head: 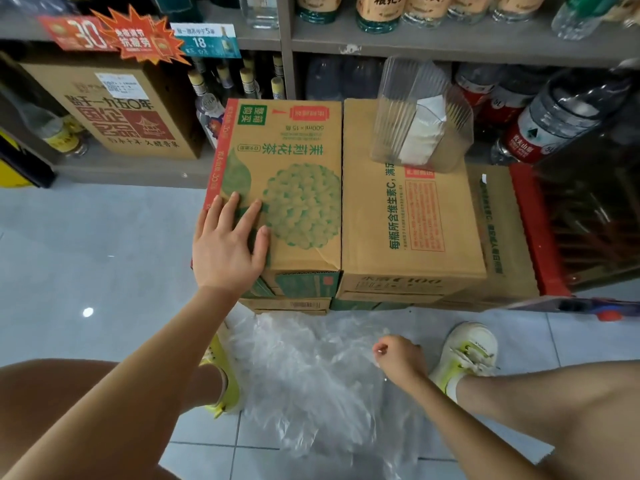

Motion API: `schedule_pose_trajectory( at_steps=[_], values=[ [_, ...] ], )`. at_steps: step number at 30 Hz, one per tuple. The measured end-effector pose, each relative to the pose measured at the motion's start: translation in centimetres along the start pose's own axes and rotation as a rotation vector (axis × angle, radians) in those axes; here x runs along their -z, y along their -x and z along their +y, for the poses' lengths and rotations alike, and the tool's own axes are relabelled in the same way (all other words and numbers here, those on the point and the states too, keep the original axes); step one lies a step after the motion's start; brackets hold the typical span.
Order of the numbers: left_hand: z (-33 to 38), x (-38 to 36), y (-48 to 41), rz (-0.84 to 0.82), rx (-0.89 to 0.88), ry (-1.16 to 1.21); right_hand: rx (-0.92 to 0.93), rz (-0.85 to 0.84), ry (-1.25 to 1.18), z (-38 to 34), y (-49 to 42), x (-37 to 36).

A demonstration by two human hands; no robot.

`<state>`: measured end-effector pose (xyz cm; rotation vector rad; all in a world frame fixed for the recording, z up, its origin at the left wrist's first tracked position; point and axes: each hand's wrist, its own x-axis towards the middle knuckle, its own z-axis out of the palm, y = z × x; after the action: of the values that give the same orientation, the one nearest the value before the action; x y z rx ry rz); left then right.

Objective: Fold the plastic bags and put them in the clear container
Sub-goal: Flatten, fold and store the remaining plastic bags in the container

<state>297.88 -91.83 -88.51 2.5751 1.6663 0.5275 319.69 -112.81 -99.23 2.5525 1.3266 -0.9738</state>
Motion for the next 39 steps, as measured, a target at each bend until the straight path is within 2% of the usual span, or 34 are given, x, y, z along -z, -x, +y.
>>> schedule_pose_trajectory(
  at_steps=[5, 6, 8, 10, 12, 15, 18, 24, 27, 29, 33, 36, 39],
  values=[
    [0.6, 1.8, -0.7, -0.232, 0.071, 0.01, 0.285, 0.118, -0.035, -2.2, 4.6, 9.5],
    [1.0, 2.0, -0.3, -0.279, 0.098, 0.085, 0.31, 0.099, -0.121, -2.6, 5.7, 11.1],
    [3.1, 4.9, 0.6, -0.262, 0.052, 0.355, 0.385, 0.1, -0.298, -3.5, 8.2, 15.8],
    [5.9, 7.1, 2.2, -0.417, -0.031, 0.614, 0.419, 0.038, -0.431, -4.4, 9.1, 18.8],
    [8.3, 9.2, 3.9, -0.525, -0.114, 0.728, 0.426, -0.008, -0.595, -5.1, 10.3, 21.6],
    [9.6, 10.2, 4.5, -0.488, -0.114, 0.787, 0.413, -0.091, -0.832, -6.0, 11.1, 24.7],
    [8.7, 11.0, 3.6, -0.403, -0.048, 0.876, 0.372, -0.112, -0.959, -6.3, 10.9, 26.8],
    [7.2, 13.4, 1.3, -0.154, 0.243, 1.227, 0.294, -0.171, -1.299, -7.2, 10.9, 29.2],
    [8.7, 14.5, 1.5, -0.021, 0.316, 1.252, 0.297, -0.164, -1.427, -8.4, 10.9, 29.7],
    [9.8, 14.3, 1.9, -0.039, 0.458, 1.299, 0.291, -0.15, -1.509, -9.2, 10.8, 29.7],
    [11.5, 12.9, 2.5, -0.241, 0.632, 1.532, 0.237, -0.135, -1.636, -10.5, 10.4, 29.3],
    [12.1, 11.7, 2.3, -0.2, 0.687, 1.519, 0.204, -0.113, -1.681, -10.7, 10.0, 28.8],
    [11.5, 11.6, 2.1, -0.155, 0.693, 1.482, 0.195, -0.042, -1.619, -9.8, 9.5, 28.7]
  ],
)
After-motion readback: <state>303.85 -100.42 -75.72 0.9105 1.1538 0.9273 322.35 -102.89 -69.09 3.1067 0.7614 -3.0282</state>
